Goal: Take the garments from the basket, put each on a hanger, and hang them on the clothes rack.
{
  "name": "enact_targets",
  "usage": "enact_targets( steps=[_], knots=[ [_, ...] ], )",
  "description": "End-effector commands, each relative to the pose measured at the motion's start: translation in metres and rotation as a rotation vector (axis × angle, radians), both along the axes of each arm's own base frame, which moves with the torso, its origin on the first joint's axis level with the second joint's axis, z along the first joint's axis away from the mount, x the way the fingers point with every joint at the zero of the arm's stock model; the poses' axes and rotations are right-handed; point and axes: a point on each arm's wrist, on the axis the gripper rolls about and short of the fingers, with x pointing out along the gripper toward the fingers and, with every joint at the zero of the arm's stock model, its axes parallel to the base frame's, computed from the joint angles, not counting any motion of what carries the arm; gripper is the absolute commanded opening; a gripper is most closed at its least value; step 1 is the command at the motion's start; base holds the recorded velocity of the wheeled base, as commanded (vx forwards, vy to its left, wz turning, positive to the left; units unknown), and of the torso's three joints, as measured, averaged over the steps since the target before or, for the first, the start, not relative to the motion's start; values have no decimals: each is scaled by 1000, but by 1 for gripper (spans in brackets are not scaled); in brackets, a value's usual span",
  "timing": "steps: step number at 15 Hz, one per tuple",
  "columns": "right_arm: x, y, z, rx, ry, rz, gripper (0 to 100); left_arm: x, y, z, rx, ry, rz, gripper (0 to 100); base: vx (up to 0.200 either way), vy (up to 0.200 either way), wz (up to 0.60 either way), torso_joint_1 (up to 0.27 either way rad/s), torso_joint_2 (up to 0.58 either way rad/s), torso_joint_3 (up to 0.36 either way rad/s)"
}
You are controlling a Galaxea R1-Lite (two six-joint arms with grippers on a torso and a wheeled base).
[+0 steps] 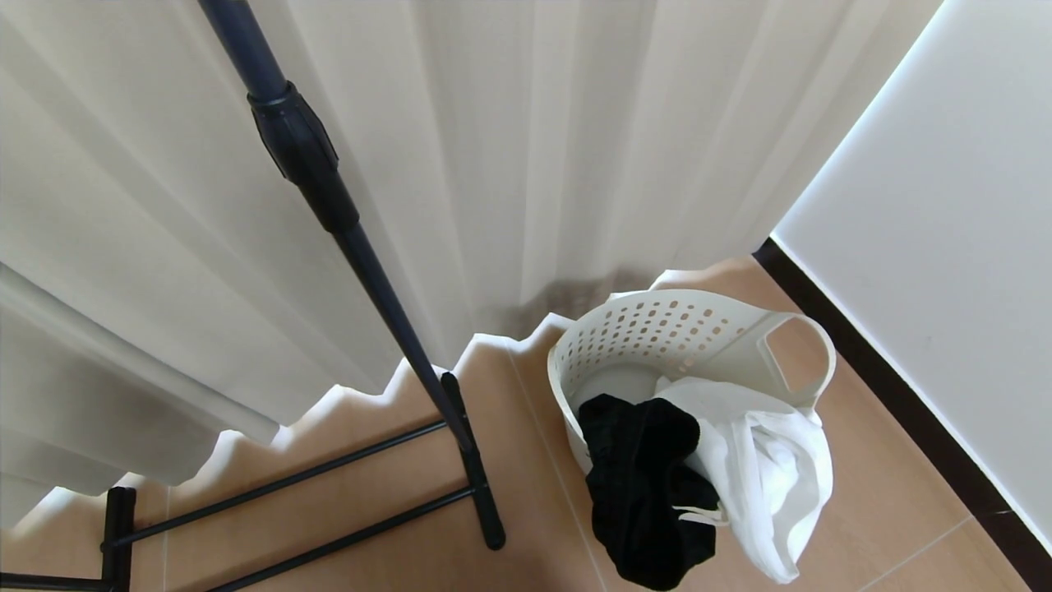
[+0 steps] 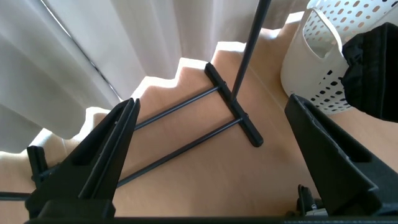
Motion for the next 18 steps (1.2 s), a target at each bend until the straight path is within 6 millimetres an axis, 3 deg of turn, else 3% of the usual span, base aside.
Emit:
enact_targets(
  steps=[1,7,12,15,18],
  knots=[
    [0,0,0,-2,1,-1,100,0,0,0,-5,2,3,100,0,0,0,0,0,0],
    [1,0,2,-3,116,22,100,0,0,0,-2,2,3,100,0,0,0,0,0,-11],
    [27,2,22,-24,379,253,100,0,0,0,-4,2,3,100,0,0,0,1,2,-107],
    [75,19,48,-75,536,383,100,0,0,0,-5,2,3,100,0,0,0,0,0,0],
    [139,43,62,-166,558,416,100,0,0,0,-5,2,6,100,0,0,0,0,0,0]
  ],
)
